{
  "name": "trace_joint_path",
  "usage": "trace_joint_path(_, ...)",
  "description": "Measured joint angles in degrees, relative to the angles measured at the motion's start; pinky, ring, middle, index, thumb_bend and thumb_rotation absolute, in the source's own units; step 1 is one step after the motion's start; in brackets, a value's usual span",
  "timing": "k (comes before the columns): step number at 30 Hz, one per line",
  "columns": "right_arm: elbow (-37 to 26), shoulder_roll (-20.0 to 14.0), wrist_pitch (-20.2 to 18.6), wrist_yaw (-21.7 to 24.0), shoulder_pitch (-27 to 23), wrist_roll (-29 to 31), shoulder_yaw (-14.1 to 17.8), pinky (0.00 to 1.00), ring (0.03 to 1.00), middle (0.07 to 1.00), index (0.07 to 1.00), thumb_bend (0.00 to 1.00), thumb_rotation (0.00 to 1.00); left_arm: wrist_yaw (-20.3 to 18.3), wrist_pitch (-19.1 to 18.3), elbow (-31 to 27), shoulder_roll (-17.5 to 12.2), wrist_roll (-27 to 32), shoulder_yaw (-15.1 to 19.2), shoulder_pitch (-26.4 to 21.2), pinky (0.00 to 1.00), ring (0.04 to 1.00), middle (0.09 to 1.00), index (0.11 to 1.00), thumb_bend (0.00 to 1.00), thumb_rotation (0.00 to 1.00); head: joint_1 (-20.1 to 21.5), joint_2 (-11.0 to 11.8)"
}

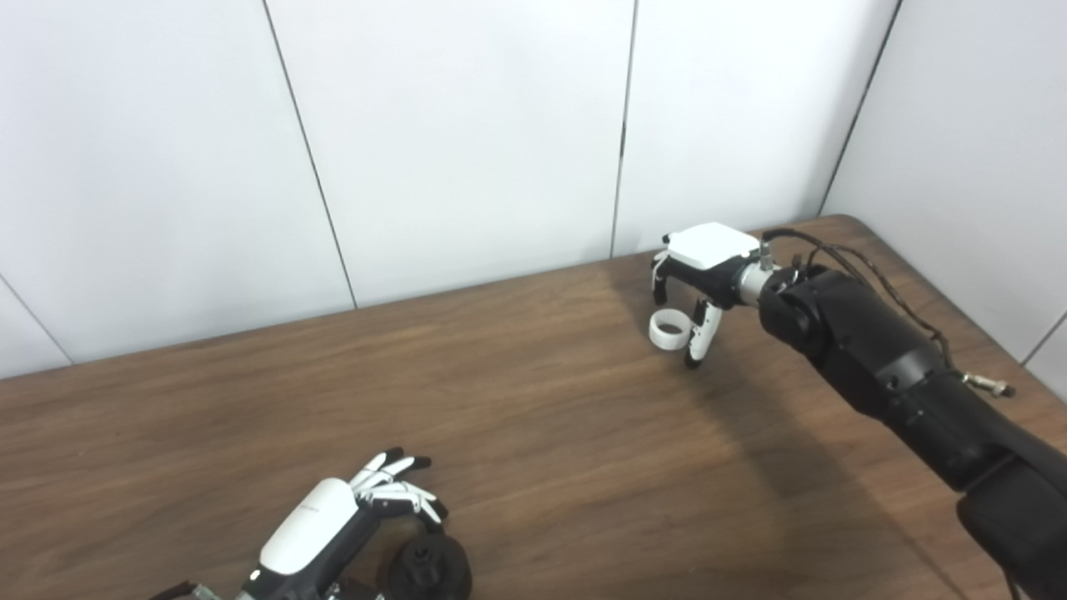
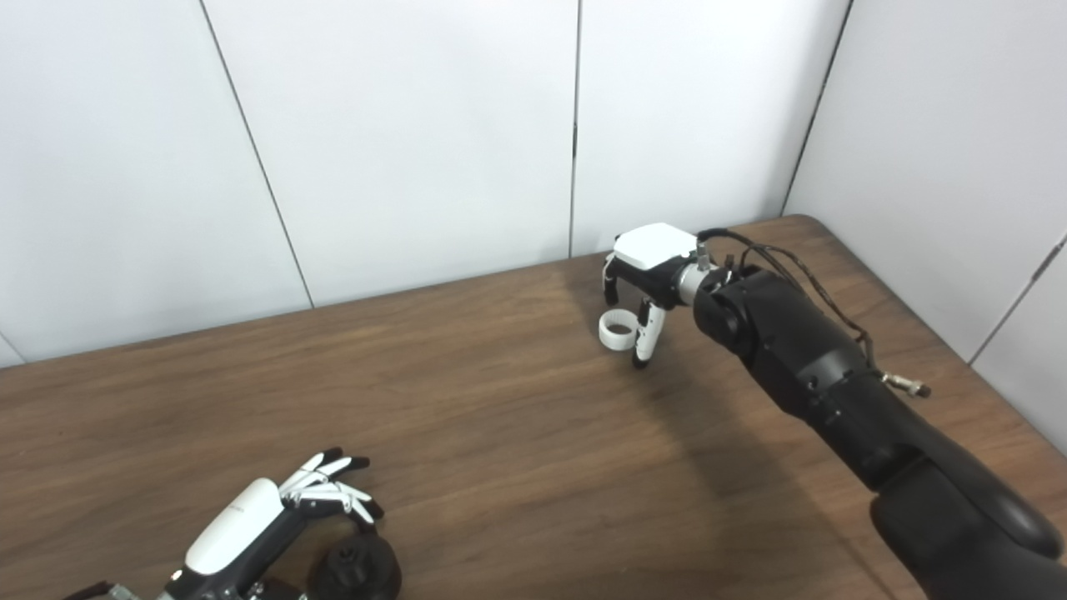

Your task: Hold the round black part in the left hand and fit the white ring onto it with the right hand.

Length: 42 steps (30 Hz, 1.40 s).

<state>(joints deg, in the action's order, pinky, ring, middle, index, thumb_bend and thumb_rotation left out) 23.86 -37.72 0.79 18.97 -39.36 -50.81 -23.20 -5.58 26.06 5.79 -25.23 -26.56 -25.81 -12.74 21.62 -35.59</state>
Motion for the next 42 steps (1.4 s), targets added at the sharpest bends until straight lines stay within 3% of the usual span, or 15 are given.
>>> trace_joint_path(11,0.38,-0.01,0.23,0.00,-0.41,-0.08,-0.57,1.00,1.000,0.890,0.632,0.92,0.29,0.04,0.00,-0.01,0.03,-0.10,0.06,0.02,1.00,0.922,0.693,0.482,0.52,0.06,-0.26,-0.09)
trace_joint_path(14,0.38,-0.01,0.23,-0.03,-0.41,-0.10,-0.60,1.00,0.991,0.868,0.577,0.90,0.27,0.04,0.00,-0.08,0.03,-0.12,0.08,0.07,1.00,0.921,0.693,0.482,0.52,0.06,-0.44,-0.18)
trace_joint_path(15,0.40,-0.01,0.23,-0.13,-0.41,-0.09,-0.62,1.00,0.990,0.855,0.523,0.68,0.20,0.03,0.00,-0.11,0.03,-0.12,0.10,0.13,1.00,0.921,0.693,0.482,0.52,0.06,-0.53,-0.26)
trace_joint_path(18,0.47,0.18,0.53,-0.97,-0.41,0.04,-0.83,1.00,0.980,0.809,0.486,0.54,0.15,-0.19,0.00,-0.26,0.03,-0.13,0.32,0.32,1.00,0.926,0.694,0.482,0.52,0.06,-0.88,-0.61)
trace_joint_path(42,0.49,0.37,1.77,-1.93,0.35,0.90,0.22,1.00,0.996,0.810,0.482,0.53,0.14,-1.54,-0.01,-0.86,0.10,-0.19,1.31,0.68,1.00,0.919,0.685,0.482,0.52,0.06,-1.58,-1.06)
